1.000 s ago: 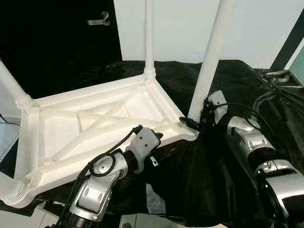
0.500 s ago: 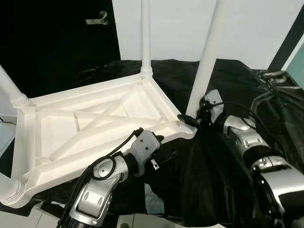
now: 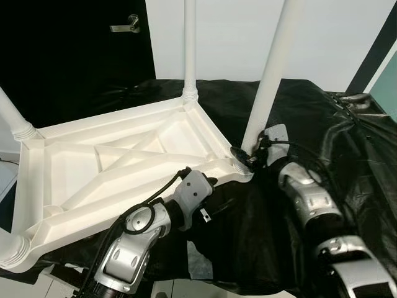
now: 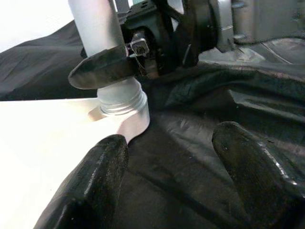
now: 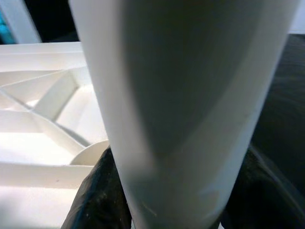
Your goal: Building children table
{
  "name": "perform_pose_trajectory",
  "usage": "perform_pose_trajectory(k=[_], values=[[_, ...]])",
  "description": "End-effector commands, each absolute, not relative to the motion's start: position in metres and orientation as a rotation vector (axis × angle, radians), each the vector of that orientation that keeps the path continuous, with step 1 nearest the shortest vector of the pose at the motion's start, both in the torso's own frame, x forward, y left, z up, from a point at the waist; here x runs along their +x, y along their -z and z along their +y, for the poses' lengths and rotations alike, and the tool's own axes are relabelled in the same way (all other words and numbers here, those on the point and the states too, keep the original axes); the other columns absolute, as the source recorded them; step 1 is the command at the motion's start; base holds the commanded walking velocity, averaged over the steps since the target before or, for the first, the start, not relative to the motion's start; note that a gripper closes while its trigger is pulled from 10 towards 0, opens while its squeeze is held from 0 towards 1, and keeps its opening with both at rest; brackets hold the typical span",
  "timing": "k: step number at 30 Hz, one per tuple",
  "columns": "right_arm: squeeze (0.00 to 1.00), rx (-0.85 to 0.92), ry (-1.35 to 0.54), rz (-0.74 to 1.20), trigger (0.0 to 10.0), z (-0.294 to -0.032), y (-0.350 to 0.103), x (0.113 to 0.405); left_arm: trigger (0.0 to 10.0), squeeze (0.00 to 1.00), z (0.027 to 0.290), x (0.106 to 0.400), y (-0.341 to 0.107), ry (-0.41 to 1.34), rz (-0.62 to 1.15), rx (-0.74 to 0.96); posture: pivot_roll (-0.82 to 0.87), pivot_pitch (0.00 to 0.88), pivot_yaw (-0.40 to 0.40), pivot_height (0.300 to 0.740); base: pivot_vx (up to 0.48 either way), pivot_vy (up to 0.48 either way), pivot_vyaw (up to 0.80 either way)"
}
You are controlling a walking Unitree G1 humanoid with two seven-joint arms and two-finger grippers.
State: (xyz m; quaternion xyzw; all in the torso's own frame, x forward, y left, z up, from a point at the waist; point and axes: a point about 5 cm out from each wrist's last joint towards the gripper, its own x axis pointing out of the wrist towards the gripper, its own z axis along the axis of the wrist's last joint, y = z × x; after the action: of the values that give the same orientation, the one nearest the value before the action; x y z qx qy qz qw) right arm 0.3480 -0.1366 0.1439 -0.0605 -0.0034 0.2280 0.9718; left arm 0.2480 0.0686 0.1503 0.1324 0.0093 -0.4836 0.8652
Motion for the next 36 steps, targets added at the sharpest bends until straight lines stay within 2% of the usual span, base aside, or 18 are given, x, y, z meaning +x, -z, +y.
perform_pose_trajectory(k=[1,5,6,7,11,14,15,20,21,22,26,27,36], values=[[0.0,-0.136,-0.444,-0.016,0.0,-0.13,-0.147,0.343,10.0,0.0,0.069,0.251,-0.149,0.965,0.017,0.292,0.05,0.0,-0.045,0.74,0.0,0.0,0.0],[0.0,-0.101,-0.359,-0.039,0.0,-0.115,-0.152,0.33,10.0,0.0,0.069,0.251,-0.149,0.97,0.017,0.294,0.03,0.0,-0.044,0.74,0.0,0.0,0.0],[0.0,-0.08,-0.327,-0.051,3.3,-0.112,-0.154,0.326,10.0,0.0,0.069,0.251,-0.149,0.972,0.017,0.293,0.03,0.0,-0.042,0.74,0.0,0.0,0.0],[0.0,-0.051,-0.311,-0.065,10.0,-0.107,-0.155,0.323,10.0,0.0,0.069,0.251,-0.149,0.971,0.018,0.293,0.03,0.0,-0.037,0.74,0.0,0.0,0.0],[0.0,-0.01,-0.312,-0.085,10.0,-0.1,-0.156,0.319,10.0,0.0,0.068,0.252,-0.148,0.971,0.019,0.289,0.02,0.0,-0.032,0.74,0.0,0.0,0.0],[0.0,-0.052,-0.332,-0.092,10.0,-0.109,-0.156,0.32,10.0,0.0,0.065,0.251,-0.148,0.978,0.016,0.284,0.02,0.0,-0.031,0.74,0.0,0.0,0.0],[1.0,-0.06,-0.339,-0.088,10.0,-0.114,-0.156,0.321,10.0,0.0,0.065,0.252,-0.148,0.978,0.015,0.284,0.02,0.0,-0.032,0.74,0.0,0.0,0.0],[1.0,-0.079,-0.358,-0.091,10.0,-0.123,-0.16,0.321,10.0,0.0,0.065,0.252,-0.149,0.974,0.012,0.285,0.03,0.0,-0.037,0.74,0.0,0.0,0.0],[1.0,-0.099,-0.378,-0.108,10.0,-0.132,-0.163,0.322,10.0,0.0,0.067,0.252,-0.149,0.966,0.012,0.284,0.04,0.0,-0.038,0.74,0.0,0.0,0.0],[0.95,-0.114,-0.419,-0.11,10.0,-0.14,-0.164,0.322,10.0,0.0,0.069,0.252,-0.149,0.959,0.014,0.285,0.04,0.0,-0.038,0.74,0.0,0.0,0.0],[0.95,-0.123,-0.448,-0.11,10.0,-0.145,-0.165,0.322,10.0,0.0,0.07,0.251,-0.149,0.954,0.015,0.285,0.05,0.0,-0.038,0.74,0.0,0.0,0.0],[0.0,-0.141,-0.528,-0.085,10.0,-0.164,-0.162,0.329,10.0,0.0,0.074,0.248,-0.149,0.94,0.023,0.284,0.08,0.0,-0.049,0.74,0.0,0.0,0.0],[0.0,-0.162,-0.644,-0.03,10.0,-0.184,-0.158,0.337,10.0,0.0,0.083,0.242,-0.146,0.913,0.053,0.283,0.11,0.0,-0.048,0.74,0.0,0.0,0.0]])
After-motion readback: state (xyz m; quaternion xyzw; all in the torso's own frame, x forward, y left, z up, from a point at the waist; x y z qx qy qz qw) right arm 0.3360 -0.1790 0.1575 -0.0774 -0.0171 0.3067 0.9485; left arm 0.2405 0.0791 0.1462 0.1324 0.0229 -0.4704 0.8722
